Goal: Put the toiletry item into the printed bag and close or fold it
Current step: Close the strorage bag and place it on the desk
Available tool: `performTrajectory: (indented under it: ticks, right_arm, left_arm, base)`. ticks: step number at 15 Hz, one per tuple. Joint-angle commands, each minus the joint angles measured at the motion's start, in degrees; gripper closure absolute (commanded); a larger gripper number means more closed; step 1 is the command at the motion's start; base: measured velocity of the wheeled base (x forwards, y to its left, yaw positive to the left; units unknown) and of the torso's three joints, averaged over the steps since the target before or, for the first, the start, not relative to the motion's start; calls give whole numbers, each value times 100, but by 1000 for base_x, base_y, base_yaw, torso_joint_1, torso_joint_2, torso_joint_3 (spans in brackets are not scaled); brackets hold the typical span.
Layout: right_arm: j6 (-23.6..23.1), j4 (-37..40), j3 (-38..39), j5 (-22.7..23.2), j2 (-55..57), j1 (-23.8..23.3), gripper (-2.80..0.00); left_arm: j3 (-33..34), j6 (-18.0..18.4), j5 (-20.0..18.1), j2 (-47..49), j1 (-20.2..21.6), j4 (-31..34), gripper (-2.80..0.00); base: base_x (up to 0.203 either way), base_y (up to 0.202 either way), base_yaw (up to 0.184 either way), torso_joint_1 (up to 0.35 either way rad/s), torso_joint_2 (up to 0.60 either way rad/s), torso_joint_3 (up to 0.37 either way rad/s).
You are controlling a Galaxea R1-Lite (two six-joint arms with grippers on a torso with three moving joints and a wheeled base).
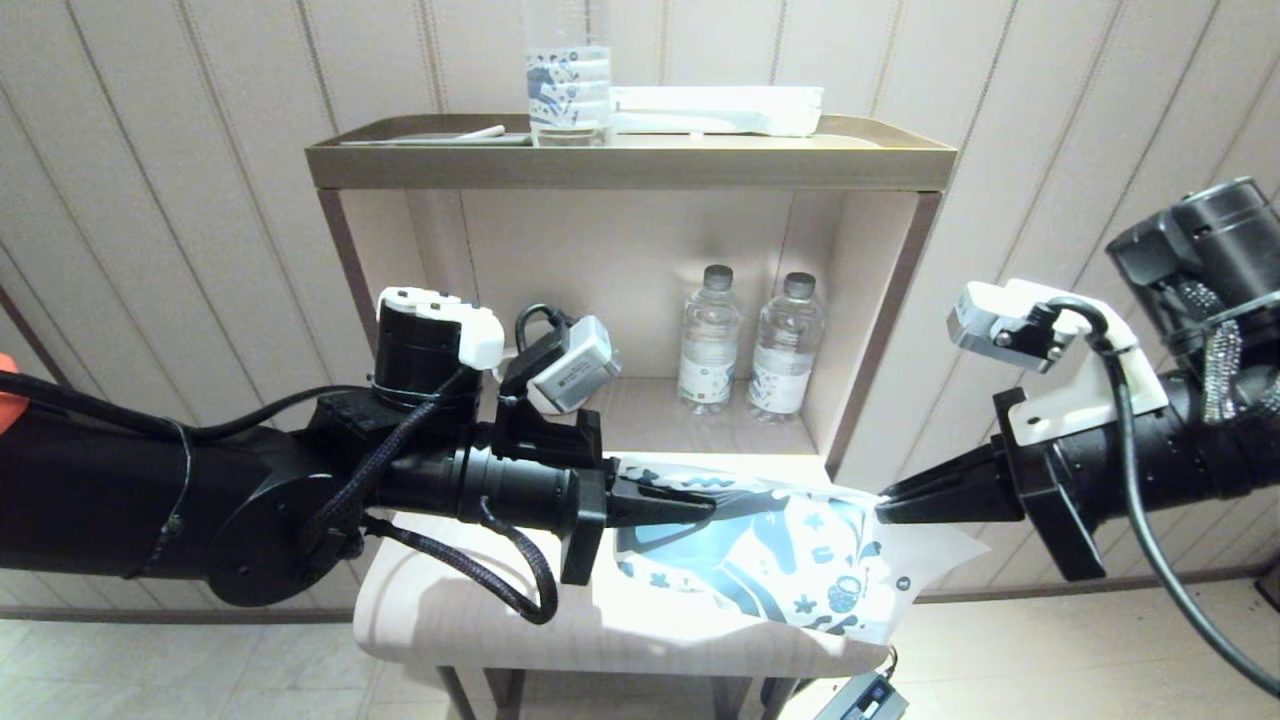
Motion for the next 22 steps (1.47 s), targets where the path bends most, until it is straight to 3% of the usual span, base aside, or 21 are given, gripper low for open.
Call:
performTrajectory:
  ticks: [1,12,22]
  right_arm:
    - [-30,18,62,21,-45,-47,0]
    - [-77,-22,745,178,-498,-468,0]
    - [-79,-114,990,179,-621,-575,0]
  left_arm:
    - [-11,6,-27,13,-1,-18,0]
    - [-29,6,-18,-4,-1,-18,0]
    - [-20,6,-18,-13,-1,-18,0]
  base:
    - [0,0,0,0,0,0]
    - [0,0,0,0,0,0]
    - [0,0,0,0,0,0]
